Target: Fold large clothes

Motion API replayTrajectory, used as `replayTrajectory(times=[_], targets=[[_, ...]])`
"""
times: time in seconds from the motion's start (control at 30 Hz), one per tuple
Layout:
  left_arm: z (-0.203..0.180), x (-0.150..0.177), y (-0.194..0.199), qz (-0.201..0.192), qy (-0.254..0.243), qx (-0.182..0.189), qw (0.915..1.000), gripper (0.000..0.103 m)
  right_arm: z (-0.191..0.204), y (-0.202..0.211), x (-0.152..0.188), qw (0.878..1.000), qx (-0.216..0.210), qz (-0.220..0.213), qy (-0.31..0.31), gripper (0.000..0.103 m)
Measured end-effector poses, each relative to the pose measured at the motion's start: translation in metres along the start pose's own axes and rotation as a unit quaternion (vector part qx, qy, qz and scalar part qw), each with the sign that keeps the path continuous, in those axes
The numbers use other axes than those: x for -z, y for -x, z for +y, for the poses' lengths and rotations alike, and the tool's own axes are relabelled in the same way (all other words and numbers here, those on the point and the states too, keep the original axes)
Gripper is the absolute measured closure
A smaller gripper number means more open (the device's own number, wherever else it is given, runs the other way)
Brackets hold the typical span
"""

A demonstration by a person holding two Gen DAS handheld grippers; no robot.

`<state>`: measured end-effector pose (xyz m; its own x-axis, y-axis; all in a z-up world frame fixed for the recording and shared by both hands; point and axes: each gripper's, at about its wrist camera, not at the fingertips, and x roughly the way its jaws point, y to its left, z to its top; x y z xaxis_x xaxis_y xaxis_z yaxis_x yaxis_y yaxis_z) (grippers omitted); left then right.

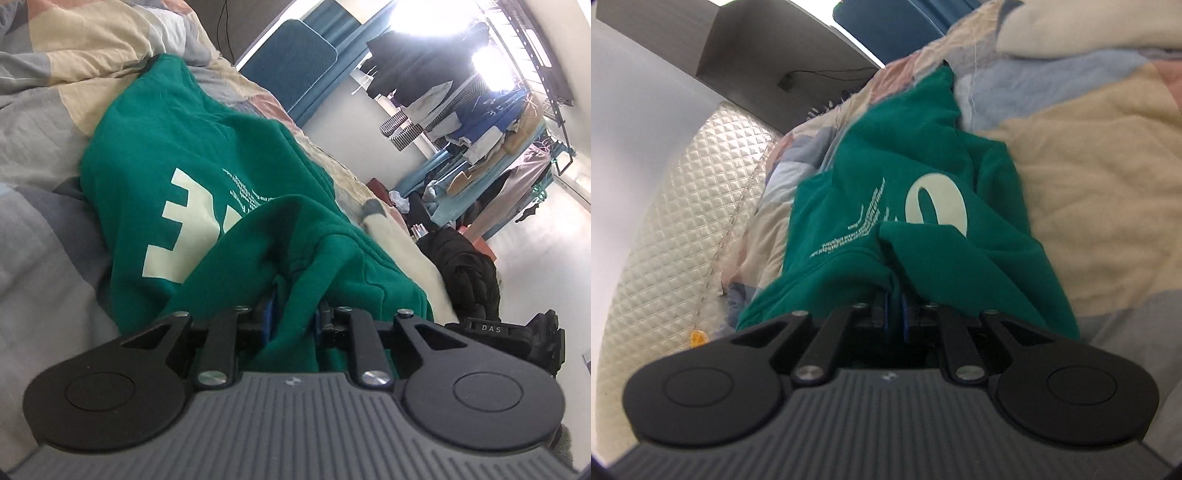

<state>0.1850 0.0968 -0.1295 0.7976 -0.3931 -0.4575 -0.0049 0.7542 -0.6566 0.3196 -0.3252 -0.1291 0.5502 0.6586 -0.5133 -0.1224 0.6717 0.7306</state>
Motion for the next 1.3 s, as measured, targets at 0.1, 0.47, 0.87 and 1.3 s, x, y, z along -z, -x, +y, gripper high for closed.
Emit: replayTrajectory(times=[0.1, 0.47, 0.87, 1.3], targets=[[0.003, 0.001, 0.007, -0.005, 0.014, 0.023, 0.9996, 0.069, 0.009, 0.02, 0.005, 1.0, -0.018, -0.002, 0.0, 0.091], [0.017, -0.022, 0.032, -0.064, 0.107, 0.13, 0.9837, 0.033, 0.005, 0.041, 0.005, 0.99, -0.123, -0.042, -0.055, 0.022], [0.043, -0.05, -0.048, 0.022, 0.183, 0.144, 0.9723, 0.03, 0.01, -0.008, -0.01, 0.996, -0.074, -0.001, -0.046, 0.02], [0.016, -0.056, -0.086, 0.046, 0.099, 0.107, 0.9882, 0.087, 0.03, -0.017, -0.002, 0.992, -0.124, -0.019, 0.032, 0.083]])
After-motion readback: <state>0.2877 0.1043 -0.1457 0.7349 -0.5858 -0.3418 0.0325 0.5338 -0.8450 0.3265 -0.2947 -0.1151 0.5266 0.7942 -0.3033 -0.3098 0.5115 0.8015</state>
